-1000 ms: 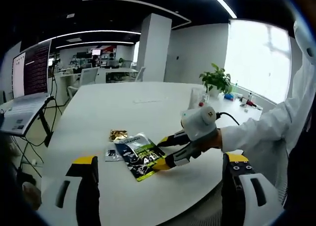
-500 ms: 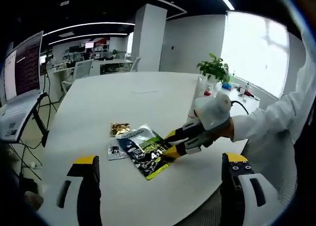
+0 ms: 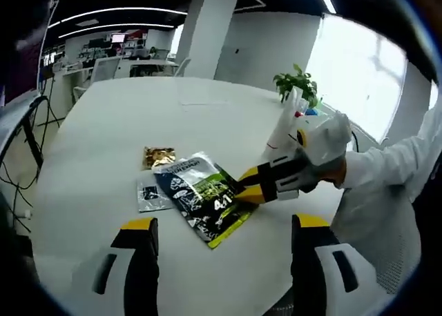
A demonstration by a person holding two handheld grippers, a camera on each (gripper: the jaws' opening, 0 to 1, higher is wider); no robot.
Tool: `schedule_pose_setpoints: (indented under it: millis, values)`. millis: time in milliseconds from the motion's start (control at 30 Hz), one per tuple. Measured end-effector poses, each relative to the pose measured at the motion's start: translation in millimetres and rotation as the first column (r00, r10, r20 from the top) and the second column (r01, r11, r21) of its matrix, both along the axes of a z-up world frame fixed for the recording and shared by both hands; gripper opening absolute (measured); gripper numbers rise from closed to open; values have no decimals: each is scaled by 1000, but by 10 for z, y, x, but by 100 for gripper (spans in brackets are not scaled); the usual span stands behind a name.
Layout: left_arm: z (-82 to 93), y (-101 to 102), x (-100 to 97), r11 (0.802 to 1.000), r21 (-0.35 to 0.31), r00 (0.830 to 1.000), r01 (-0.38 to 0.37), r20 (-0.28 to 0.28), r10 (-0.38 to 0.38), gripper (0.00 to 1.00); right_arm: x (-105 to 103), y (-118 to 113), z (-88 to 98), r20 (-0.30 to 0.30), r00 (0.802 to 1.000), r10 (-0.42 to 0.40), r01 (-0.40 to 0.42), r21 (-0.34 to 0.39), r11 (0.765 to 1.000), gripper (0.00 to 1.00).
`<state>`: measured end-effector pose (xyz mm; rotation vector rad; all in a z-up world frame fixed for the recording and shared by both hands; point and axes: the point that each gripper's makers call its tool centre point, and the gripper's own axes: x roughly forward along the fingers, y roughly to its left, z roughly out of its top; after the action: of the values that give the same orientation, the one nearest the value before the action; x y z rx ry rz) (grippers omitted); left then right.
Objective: Arrange the skincare products in the storage area until every visible bottle or jar stands upright without overlapping.
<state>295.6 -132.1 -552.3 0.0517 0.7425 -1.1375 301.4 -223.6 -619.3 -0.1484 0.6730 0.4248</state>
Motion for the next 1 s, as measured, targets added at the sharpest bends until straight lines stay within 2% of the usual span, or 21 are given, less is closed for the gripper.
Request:
schedule_pose_setpoints:
  millis: [100, 167, 233, 267, 367, 433, 633, 733, 1000]
  values:
    - [-107, -56, 58, 1000, 23, 1000, 9, 4, -9, 71, 1, 0, -3, 1, 1000, 3, -3, -8, 1000, 7]
    - [-190, -82, 93, 999, 30, 1000, 14, -21, -14, 66, 5, 2, -2, 1, 1000, 0, 0, -6, 1000, 7]
    - [-218, -125, 65, 1000, 7, 997, 15, -79, -14, 60, 1, 2, -1, 1, 1000, 1, -1, -6, 1000, 7]
    - [-235, -137, 70, 1000, 5, 996, 22, -88, -21, 59, -2, 1, 0, 1, 1000, 3, -3, -7, 1000, 7]
    - [-340, -146, 93, 999, 36, 994, 32, -107, -27, 62, -18, -1, 3, 0, 1000, 0, 0, -2, 1000, 7]
    - [-366, -152, 118, 998, 50, 995, 33, -96, -28, 62, -22, -2, 5, -1, 1000, -4, 4, 2, 1000, 7]
    - [-448, -202, 194, 999, 40, 991, 21, -135, -16, 53, -38, 0, 17, -5, 1000, -11, 11, 7, 1000, 6]
    - [-480, -189, 249, 999, 45, 990, -1, -143, 8, 53, -37, -1, 16, -5, 1000, -11, 11, 10, 1000, 6]
    - [-518, -230, 332, 998, 46, 987, -48, -151, 54, 33, -47, -6, 7, -9, 1000, -15, 15, 17, 1000, 5]
